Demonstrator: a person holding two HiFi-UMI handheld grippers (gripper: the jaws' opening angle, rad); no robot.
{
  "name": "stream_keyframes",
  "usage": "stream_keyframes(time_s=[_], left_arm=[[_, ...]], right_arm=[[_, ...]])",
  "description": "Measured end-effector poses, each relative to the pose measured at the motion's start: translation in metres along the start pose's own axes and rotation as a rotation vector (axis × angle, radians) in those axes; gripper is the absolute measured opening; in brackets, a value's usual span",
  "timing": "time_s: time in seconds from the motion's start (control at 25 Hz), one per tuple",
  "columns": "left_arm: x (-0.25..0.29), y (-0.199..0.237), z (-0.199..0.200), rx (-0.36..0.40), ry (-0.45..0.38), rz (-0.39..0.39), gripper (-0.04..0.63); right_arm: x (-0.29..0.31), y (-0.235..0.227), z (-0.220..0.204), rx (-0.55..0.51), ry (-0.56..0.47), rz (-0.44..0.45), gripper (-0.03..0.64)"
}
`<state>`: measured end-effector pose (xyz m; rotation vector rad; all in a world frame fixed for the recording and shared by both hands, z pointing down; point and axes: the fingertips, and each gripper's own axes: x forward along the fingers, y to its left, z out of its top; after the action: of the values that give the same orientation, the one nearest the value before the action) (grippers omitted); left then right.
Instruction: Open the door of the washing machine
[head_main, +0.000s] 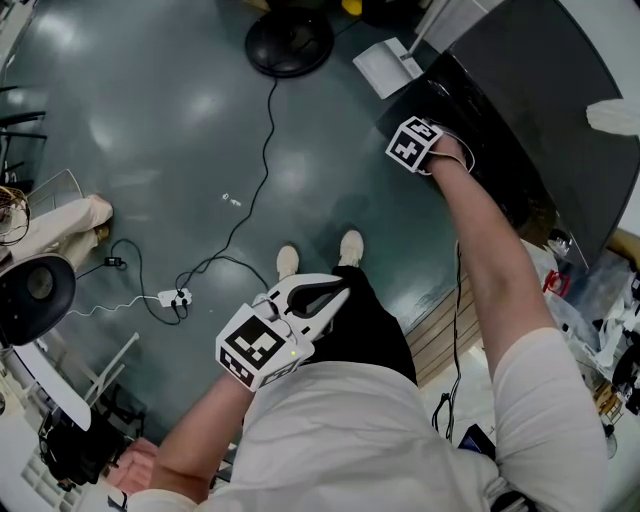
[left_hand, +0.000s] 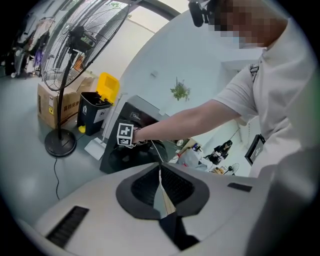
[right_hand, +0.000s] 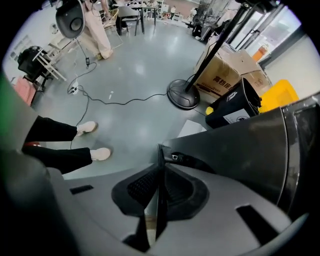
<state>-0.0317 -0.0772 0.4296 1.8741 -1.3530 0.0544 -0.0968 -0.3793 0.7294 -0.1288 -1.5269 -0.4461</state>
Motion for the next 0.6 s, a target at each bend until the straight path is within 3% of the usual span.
stream_keyframes(time_s=[0.16, 0.6], left_arm=[[-0.005, 0.001, -0.003, 0.0, -0.003, -0.006, 0.023], [-0.02, -0.002, -0.015, 0.014, 0.002, -0.027, 0.023]], right_arm=[[-0.001, 0.014, 0.003, -0.042, -0.015, -0.028, 0.049], [-0.008, 0.053, 0.006, -0.079, -0.015, 0.024, 0.048]])
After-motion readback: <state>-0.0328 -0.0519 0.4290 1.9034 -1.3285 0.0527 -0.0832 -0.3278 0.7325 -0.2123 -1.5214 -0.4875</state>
